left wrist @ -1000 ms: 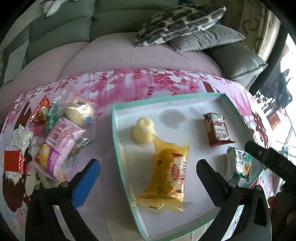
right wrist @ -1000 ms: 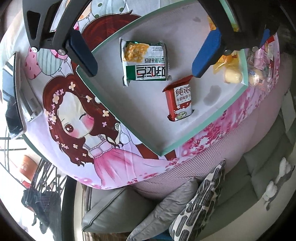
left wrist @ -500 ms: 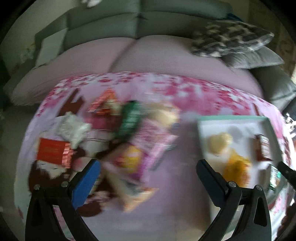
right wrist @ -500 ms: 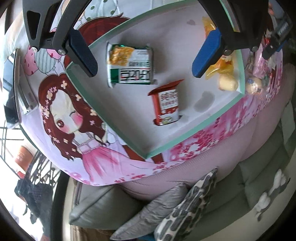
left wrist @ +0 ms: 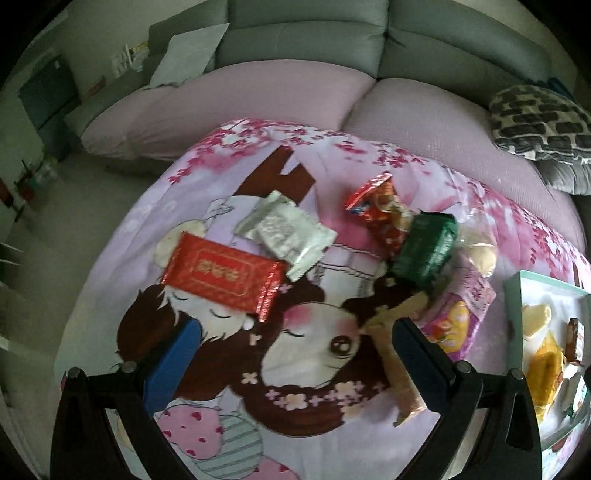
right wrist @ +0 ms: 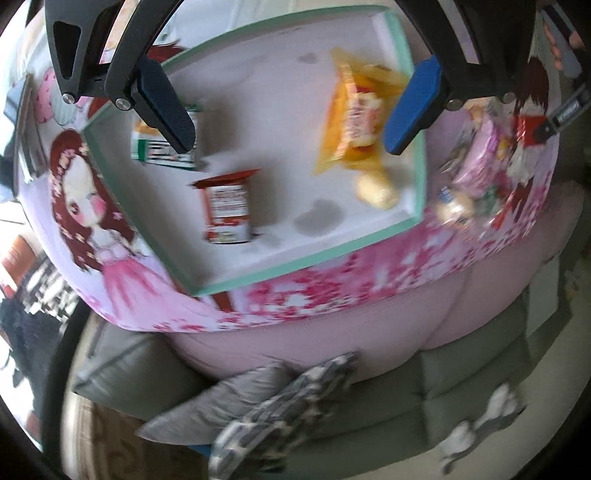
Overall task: Organize snacks
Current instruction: 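Move both tools back over the remaining snack pile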
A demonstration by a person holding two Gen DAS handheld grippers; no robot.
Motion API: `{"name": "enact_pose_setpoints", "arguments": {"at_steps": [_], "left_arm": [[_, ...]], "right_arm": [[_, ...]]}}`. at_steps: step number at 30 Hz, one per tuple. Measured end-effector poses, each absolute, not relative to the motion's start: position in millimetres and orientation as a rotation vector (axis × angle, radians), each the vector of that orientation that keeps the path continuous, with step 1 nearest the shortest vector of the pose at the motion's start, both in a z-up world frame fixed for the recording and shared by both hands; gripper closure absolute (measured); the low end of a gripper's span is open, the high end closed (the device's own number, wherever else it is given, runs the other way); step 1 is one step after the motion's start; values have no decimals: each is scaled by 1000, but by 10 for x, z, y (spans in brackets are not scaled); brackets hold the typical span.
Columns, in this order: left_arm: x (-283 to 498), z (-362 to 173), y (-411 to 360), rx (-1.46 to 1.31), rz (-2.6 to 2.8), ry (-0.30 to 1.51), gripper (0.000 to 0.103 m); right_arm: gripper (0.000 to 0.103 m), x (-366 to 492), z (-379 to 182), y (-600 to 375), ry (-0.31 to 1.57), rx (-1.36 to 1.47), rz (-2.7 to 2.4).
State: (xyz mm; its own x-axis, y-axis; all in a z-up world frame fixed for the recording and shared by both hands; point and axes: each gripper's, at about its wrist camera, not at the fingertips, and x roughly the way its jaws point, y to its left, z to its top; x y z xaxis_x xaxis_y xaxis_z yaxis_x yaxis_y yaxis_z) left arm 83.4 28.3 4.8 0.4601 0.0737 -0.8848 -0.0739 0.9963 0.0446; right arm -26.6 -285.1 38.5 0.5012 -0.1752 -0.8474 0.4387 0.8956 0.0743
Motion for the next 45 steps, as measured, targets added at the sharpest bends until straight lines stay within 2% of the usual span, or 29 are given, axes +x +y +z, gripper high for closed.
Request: {"name": "enact_pose_setpoints", "arguments": {"at_steps": [9,26,39,45], "left_arm": [[767,53,435,6,61,1085,0],[842,-118,449,-25,-22,1140,0],[964,-222,448,-65,-7,1158,0],[1047,-309,640,-123,49,1181,0]], "right_arm": [[0,-78,295,-2182,1001,213,-220],[0,126,99,-1544,1030,133,-69],[0,487,109,-1667,1008,331,-58],[0,848,40,-1573,1059,385,-71]]}}
